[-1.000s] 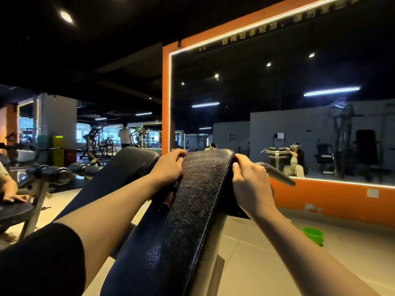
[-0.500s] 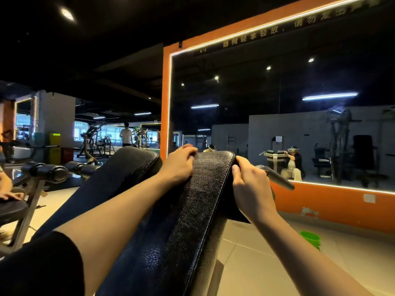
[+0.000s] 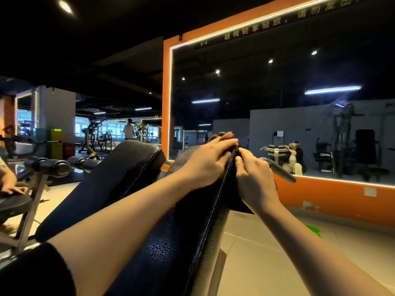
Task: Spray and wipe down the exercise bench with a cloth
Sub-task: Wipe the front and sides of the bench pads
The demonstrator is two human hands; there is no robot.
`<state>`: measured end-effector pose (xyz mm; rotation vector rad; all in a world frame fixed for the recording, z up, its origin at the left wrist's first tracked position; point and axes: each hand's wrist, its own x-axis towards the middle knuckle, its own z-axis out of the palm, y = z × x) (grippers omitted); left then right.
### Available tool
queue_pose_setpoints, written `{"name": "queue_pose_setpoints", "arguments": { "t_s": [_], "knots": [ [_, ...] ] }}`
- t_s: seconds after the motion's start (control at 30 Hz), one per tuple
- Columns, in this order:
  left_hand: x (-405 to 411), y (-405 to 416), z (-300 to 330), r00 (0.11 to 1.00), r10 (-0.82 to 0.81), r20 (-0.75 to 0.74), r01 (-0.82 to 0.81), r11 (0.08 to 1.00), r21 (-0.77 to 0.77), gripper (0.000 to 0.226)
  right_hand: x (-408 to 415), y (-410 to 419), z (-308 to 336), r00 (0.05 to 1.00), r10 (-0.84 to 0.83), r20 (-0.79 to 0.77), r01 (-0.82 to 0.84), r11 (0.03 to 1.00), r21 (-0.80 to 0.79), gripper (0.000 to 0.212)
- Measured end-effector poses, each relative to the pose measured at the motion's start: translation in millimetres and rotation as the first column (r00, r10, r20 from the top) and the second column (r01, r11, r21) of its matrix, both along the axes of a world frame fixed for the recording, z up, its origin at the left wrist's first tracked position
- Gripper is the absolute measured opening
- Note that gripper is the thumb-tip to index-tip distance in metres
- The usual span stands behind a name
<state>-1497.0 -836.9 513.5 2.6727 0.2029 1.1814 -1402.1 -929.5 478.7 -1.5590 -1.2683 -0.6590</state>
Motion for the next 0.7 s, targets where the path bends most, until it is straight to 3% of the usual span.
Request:
{"name": "queue_pose_setpoints", "arguments": {
  "t_s": [0.07,0.13,0.23,0.3,0.5,0.6,0.7],
  "knots": [
    [5,-18,-3,0.997,-0.074,0.006,0.073,0.994,0.085,0.044,2,-1,0,0.994,0.087,-0.068,-0.086,0.996,0.022,0.022],
    [-5,1,-5,0.999,-0.034,0.036,0.034,0.999,0.021,0.045,3,0,-1,0.995,0.076,-0.064,-0.074,0.997,0.031,0.023],
    [-32,51,-13,0.974,0.224,0.024,-0.216,0.959,-0.185,0.044,2,2,-1,0.998,0.031,-0.051,-0.03,0.999,0.016,0.025],
    [-39,54,-17,0.952,0.307,0.006,-0.297,0.924,-0.241,0.044,1,1,0,0.999,0.007,-0.034,-0.008,1.0,-0.008,0.025],
    [-21,-25,-34,0.997,0.011,0.075,-0.017,0.997,0.078,0.049,0,-3,-2,0.998,0.057,-0.003,-0.056,0.998,0.017,0.024],
    [-42,23,-40,0.984,0.162,0.075,-0.155,0.983,-0.096,0.048,3,0,-4,1.0,0.012,-0.013,-0.011,1.0,0.015,0.023],
    [-62,54,-46,0.932,0.358,0.056,-0.327,0.898,-0.293,0.046,-1,0,-3,1.0,-0.019,-0.003,0.019,1.0,-0.003,0.023]
  ]
}}
